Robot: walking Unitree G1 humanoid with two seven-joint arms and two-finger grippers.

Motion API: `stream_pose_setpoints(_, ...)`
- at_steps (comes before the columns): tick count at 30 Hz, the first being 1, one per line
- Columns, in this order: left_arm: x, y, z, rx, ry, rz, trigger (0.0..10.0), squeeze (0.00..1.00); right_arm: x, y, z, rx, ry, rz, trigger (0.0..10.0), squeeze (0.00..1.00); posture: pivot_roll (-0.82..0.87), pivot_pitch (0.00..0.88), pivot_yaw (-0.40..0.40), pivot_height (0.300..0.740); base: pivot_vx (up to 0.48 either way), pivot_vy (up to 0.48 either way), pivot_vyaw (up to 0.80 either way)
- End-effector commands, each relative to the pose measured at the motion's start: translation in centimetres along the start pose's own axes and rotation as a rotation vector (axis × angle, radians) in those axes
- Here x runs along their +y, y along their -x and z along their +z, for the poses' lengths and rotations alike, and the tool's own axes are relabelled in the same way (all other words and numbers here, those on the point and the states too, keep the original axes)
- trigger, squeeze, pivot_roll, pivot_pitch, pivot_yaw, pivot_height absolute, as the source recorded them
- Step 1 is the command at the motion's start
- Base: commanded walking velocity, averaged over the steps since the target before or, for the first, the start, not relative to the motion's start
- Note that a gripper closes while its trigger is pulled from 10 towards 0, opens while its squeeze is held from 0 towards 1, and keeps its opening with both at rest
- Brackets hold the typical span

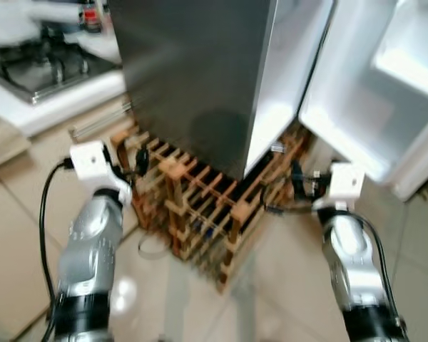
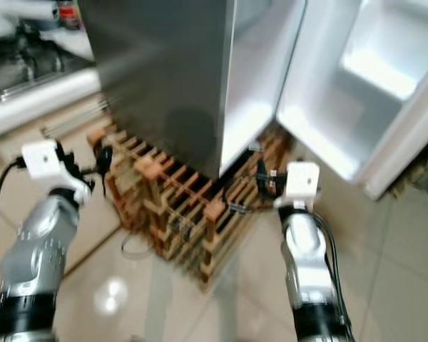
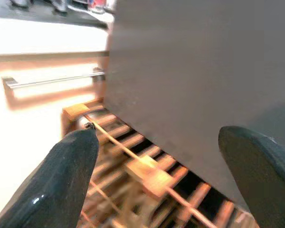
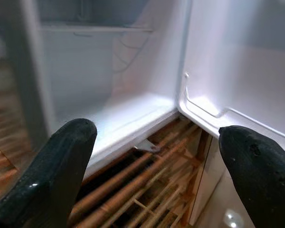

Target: Restocking fridge

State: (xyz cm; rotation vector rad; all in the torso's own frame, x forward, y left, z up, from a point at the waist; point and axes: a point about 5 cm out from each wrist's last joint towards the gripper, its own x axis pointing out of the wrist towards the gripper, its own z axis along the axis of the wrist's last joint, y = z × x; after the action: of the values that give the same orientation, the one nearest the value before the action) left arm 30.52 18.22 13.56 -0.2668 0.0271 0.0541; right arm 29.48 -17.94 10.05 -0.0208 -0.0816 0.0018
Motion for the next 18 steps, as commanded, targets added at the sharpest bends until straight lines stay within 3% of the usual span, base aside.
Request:
stream_pose_setpoints(1, -0.9, -0.1, -0.2, -0.006, 0.019, -0.027, 10.0, 0.0, -0.4, 0.1, 0.5, -0.023, 0.016, -0.003, 10.0, 0.0, -0.11, 0.0, 0.032, 0.74, 0.0, -0.45, 0.45)
stream_pose_setpoints(6, -1.3, -0.2, -1.4, 0.022, 0.016, -0.01, 10.0, 0.0, 0.4, 0.6, 0.3, -0.014, 0.016, 0.024, 10.0, 0.0, -0.12, 0.0, 0.026, 0.74, 0.0, -0.45, 0.45)
stream_pose_setpoints(12, -1.4, -0.5, -1.0, -0.008, 0.027, 0.016, 10.0, 0.0, 0.2, 0.6, 0.1, 0.005, 0.028, 0.033, 10.0, 0.0, -0.13, 0.0, 0.024, 0.74, 0.044, -0.439, 0.44)
stream_pose_setpoints(15, -1.7, -0.7, -0.9, -0.009, -0.019, 0.012, 10.0, 0.0, 0.3, 0.5, 0.0, 0.012, 0.026, 0.049, 10.0, 0.0, -0.13, 0.0, 0.026, 0.74, 0.266, -0.394, 0.44)
stream_pose_setpoints(18, -2.2, -0.8, -0.7, -0.019, -0.038, -0.024, 10.0, 0.0, 0.2, 0.3, 0.0, 0.019, 0.031, 0.02, 10.0, 0.0, -0.12, 0.0, 0.026, 0.74, 0.0, 0.0, 0.29)
